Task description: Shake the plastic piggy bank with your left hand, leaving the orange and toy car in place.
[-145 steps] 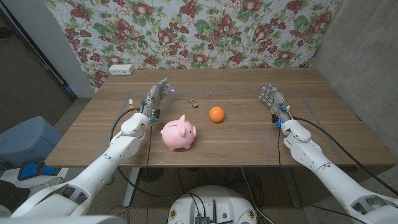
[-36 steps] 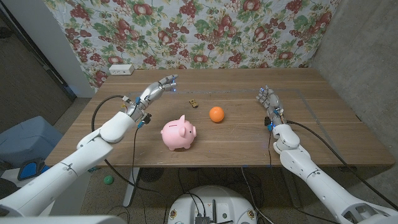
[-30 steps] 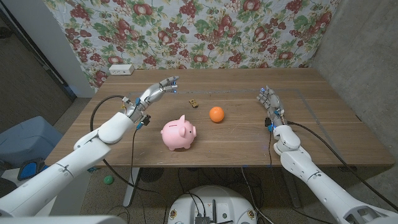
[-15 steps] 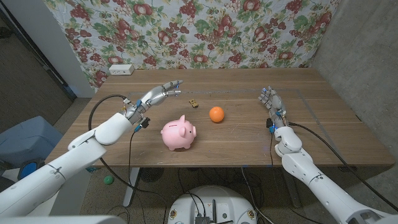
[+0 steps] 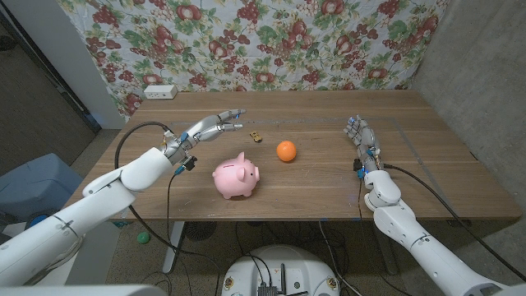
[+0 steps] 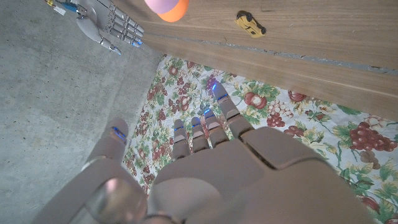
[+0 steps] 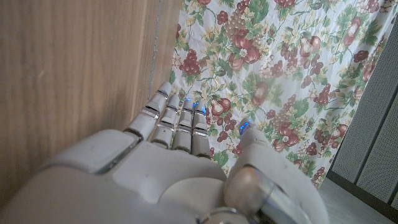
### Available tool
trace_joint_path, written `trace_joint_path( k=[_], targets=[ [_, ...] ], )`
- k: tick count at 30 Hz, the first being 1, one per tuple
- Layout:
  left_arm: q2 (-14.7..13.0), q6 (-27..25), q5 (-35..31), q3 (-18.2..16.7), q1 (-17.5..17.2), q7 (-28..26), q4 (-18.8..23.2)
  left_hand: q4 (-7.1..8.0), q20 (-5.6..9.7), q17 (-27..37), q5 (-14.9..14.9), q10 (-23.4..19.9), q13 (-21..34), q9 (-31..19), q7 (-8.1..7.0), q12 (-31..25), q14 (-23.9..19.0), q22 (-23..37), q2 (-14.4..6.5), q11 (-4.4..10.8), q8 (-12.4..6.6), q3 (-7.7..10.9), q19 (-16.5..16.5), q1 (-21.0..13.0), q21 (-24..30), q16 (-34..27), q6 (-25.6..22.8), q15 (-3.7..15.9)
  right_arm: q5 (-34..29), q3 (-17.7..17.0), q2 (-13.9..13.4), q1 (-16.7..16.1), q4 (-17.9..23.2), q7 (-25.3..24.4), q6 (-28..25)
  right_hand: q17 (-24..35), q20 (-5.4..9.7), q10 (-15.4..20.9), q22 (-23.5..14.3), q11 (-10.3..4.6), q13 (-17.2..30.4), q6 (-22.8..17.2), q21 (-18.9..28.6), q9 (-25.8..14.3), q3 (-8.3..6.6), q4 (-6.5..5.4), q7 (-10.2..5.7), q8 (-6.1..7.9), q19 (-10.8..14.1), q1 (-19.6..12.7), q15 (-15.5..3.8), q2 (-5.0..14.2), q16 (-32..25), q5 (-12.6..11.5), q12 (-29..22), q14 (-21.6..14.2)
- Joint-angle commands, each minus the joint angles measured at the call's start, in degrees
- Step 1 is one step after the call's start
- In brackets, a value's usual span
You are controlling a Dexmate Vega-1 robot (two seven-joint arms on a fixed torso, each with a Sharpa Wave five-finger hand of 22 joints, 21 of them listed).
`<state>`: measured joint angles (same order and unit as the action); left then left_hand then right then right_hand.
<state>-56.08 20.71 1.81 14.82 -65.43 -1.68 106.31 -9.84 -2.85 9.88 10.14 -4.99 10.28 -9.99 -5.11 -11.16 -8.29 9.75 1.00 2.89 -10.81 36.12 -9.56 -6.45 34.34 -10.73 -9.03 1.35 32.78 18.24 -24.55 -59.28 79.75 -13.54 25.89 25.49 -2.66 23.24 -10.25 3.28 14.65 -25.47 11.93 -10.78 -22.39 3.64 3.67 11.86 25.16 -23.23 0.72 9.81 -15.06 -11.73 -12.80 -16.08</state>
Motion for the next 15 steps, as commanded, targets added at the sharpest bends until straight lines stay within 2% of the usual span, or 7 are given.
trace_joint_path(
  k=[1, 9, 15],
  targets=[
    [-4.26, -2.09, -2.96, -2.43, -1.86, 2.19, 4.44, -0.19, -0.04, 0.16, -0.28, 0.98, 0.2, -0.34, -0.25, 0.42, 0.79, 0.1, 2.13, 0.13, 0.27, -1.06, 0.29, 0.38, -0.87, 0.27, 1.12, -0.13, -1.03, -0.34, 0.22, -1.79, 1.45, -1.16, 1.49, 0.21, 0.03, 0.42, -0.15, -0.12, 0.1, -0.46, 0.35, -0.3, -0.14, 0.27, -0.03, -0.11, 0.28, 0.57, -0.12, 0.12, -0.28, -0.53, -0.3, -0.31],
    [-8.16, -6.01, -5.19, -5.41, -4.26, 3.67, 8.97, -0.65, 0.19, 0.23, -0.11, 1.87, 0.28, -0.46, -0.5, 0.5, 1.24, 0.12, 4.88, 0.42, -0.24, -2.06, 0.37, 0.13, -1.75, 0.24, 1.18, -0.26, -1.88, -0.52, 0.37, -2.69, 2.06, -1.62, 2.75, 0.2, 0.01, 0.45, -0.16, -0.08, 0.14, -0.45, 0.35, -0.3, -0.16, 0.24, -0.04, -0.15, 0.31, 0.76, -0.03, 0.11, -0.27, -0.49, -0.3, -0.32],
    [-9.15, -7.1, -8.14, -7.14, -5.85, 2.86, 10.6, -0.89, 0.04, 0.25, 0.09, 1.14, 0.33, -0.54, -1.36, 0.1, 0.38, 0.15, 6.62, 0.79, -0.94, -2.43, -0.3, -1.11, -2.25, -0.15, 0.11, -0.17, -2.34, -0.52, 0.57, -3.04, 2.23, -1.78, 3.33, 0.2, -0.05, 0.48, -0.16, 0.02, 0.17, -0.47, 0.34, -0.31, -0.14, 0.15, -0.01, -0.18, 0.31, 1.01, 0.03, 0.1, -0.28, -0.44, -0.3, -0.38]
  ],
)
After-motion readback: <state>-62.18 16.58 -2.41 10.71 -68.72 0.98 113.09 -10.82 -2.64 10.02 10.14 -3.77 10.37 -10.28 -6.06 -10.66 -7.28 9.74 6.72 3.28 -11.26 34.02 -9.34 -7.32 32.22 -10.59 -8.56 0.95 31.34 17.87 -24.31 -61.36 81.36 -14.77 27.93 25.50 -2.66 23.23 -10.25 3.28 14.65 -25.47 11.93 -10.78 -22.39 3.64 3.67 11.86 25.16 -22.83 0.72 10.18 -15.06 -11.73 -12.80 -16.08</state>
